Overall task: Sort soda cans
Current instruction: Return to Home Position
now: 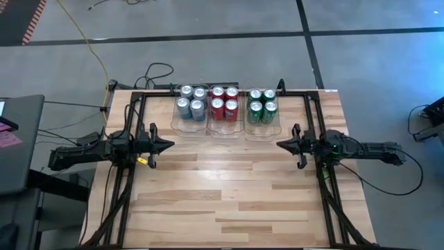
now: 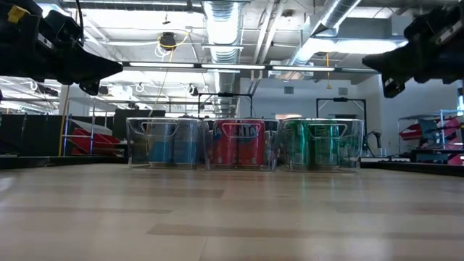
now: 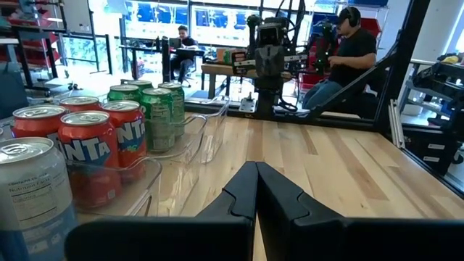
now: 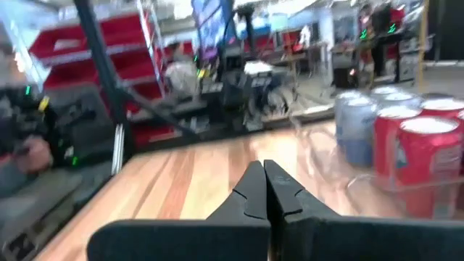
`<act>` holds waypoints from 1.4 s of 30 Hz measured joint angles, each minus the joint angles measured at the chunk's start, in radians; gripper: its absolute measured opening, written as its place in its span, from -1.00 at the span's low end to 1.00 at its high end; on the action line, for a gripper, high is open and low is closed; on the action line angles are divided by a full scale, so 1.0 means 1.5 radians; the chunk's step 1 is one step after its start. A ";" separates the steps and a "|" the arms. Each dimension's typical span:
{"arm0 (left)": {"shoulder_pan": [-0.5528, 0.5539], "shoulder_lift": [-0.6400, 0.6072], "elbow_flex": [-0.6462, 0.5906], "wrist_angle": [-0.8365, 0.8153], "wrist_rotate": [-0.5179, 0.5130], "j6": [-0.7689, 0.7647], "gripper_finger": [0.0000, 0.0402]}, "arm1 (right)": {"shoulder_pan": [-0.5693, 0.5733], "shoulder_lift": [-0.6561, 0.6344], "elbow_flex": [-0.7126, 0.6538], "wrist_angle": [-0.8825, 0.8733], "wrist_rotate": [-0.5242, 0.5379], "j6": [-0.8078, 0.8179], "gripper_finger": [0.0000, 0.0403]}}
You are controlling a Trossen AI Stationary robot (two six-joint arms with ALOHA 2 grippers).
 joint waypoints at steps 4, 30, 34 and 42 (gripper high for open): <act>0.000 0.000 0.000 0.000 0.000 0.000 -1.00 | 0.006 0.000 0.000 -0.024 -0.009 -0.001 -1.00; 0.016 0.023 -0.004 0.006 0.006 0.028 -1.00 | 0.007 0.001 -0.002 -0.071 0.034 0.016 -0.91; 0.013 0.021 -0.004 0.008 0.013 -0.001 -1.00 | 0.004 0.000 -0.002 -0.070 0.034 0.016 -0.88; -0.022 -0.012 -0.004 0.022 0.079 -0.016 -1.00 | 0.004 0.000 -0.002 -0.070 0.034 0.028 -0.87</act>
